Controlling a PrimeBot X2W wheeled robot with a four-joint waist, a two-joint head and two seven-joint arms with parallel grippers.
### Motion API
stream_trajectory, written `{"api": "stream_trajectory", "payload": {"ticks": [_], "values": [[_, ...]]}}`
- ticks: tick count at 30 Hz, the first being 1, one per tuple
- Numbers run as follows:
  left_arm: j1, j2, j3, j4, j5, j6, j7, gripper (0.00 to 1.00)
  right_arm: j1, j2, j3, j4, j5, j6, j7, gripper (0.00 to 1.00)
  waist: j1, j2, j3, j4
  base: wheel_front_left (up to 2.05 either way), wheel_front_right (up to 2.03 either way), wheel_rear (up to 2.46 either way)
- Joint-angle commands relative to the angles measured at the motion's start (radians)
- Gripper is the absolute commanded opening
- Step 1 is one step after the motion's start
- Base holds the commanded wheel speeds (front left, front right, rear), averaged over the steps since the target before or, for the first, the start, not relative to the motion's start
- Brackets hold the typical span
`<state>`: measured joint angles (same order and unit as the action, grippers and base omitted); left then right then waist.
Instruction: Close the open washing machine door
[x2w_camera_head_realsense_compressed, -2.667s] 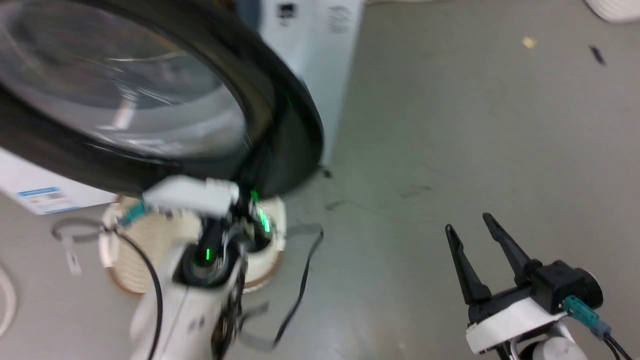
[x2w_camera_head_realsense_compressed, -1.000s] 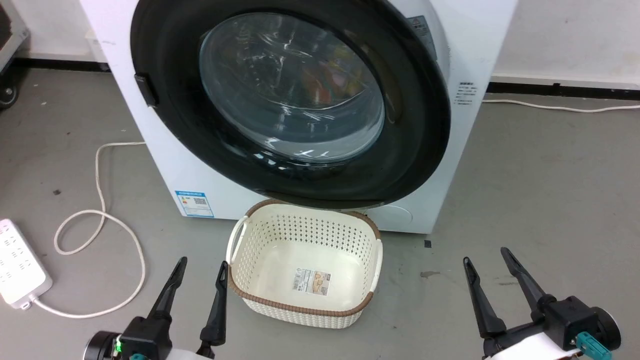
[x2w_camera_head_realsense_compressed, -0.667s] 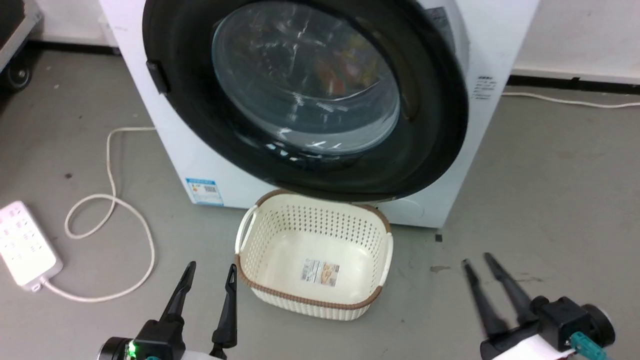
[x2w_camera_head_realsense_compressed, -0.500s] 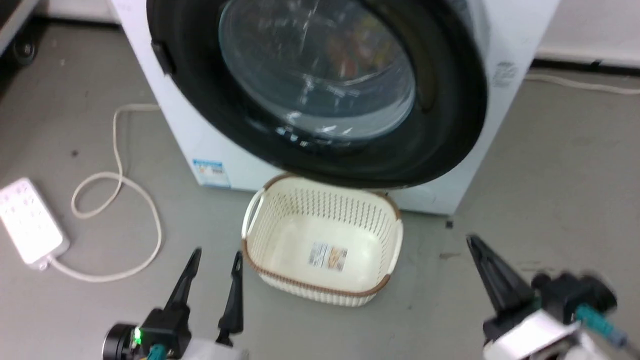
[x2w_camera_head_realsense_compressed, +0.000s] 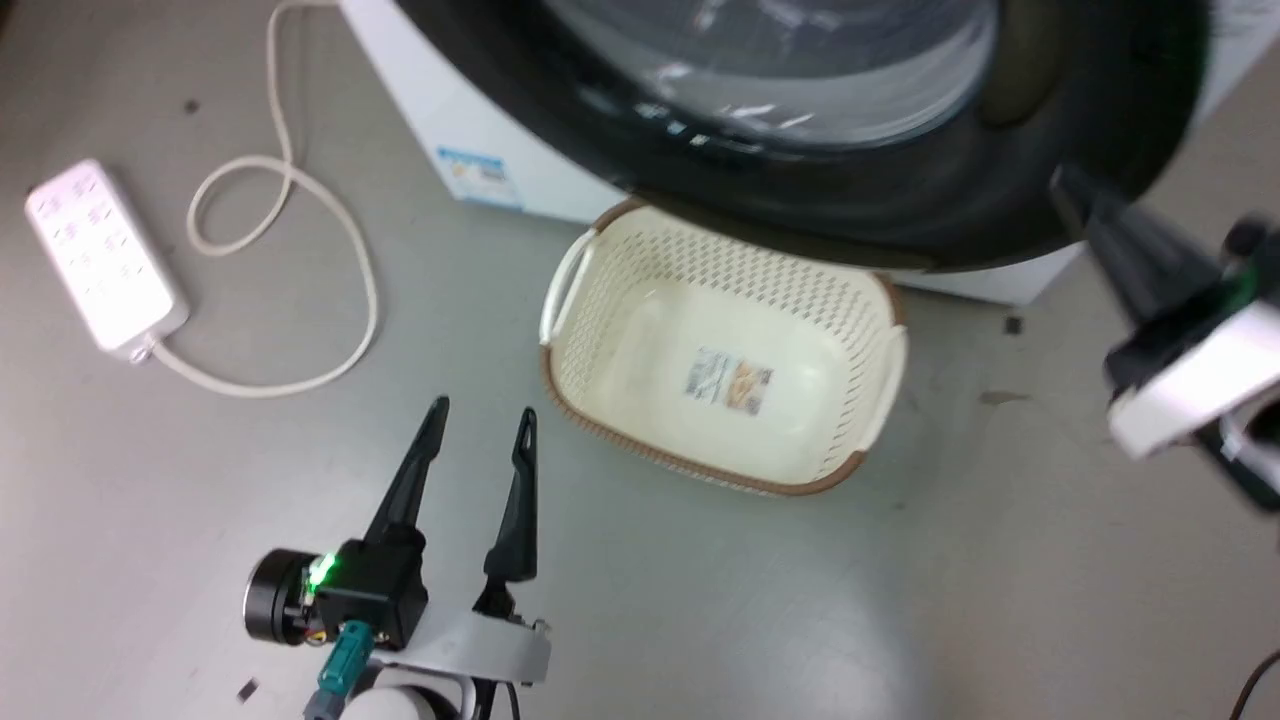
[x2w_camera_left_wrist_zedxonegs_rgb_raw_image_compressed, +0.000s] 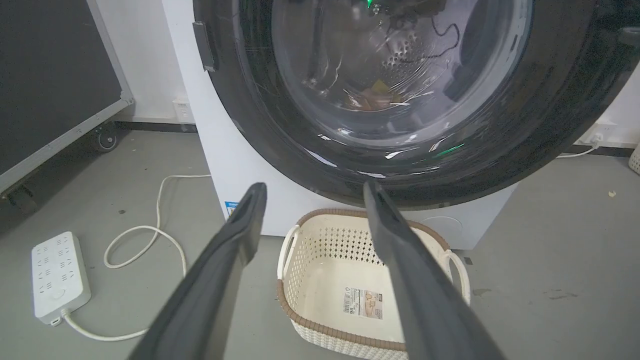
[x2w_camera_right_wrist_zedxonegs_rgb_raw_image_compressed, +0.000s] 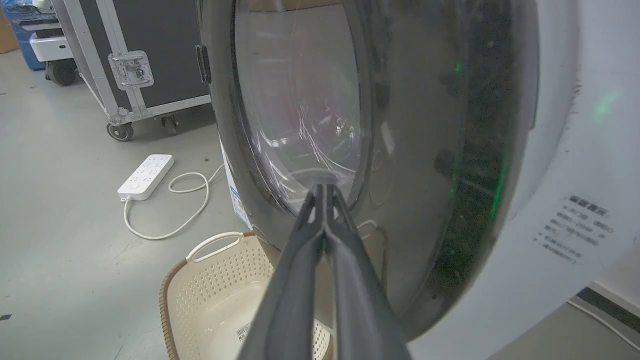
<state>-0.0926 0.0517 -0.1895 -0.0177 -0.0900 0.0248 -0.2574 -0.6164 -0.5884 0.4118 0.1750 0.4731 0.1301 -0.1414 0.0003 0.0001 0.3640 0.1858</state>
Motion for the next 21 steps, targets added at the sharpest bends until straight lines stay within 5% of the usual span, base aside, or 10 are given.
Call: {"api": "stream_trajectory", "payload": {"ticks": [1,8,13,21], "values": [[-0.015,0.0,-0.003,-0.006,-0.001,0.006,-0.004,1.0,-0.03,-0.012,0.009,0.013,0.014,0.001,0.0,0.0,-0.0003,-0.0001,0.033,0.032,0.0,0.0,0.0],[-0.041,-0.001,-0.022,-0.023,-0.017,0.029,-0.004,1.0,-0.219,-0.05,0.046,0.176,0.121,0.001,0.022,0.0,-0.0003,-0.0001,0.068,0.066,0.0,0.0,0.0],[-0.047,-0.001,-0.033,-0.031,-0.023,0.046,-0.004,1.0,-0.345,-0.022,-0.001,0.359,0.184,0.001,0.067,0.0,-0.0003,-0.0001,0.085,0.075,0.0,0.0,0.0],[-0.061,-0.001,-0.047,-0.023,-0.026,0.051,-0.004,1.0,-0.428,0.004,-0.019,0.476,0.208,0.001,0.078,0.0,-0.0003,-0.0001,0.084,0.07,0.0,0.0,0.0]]}}
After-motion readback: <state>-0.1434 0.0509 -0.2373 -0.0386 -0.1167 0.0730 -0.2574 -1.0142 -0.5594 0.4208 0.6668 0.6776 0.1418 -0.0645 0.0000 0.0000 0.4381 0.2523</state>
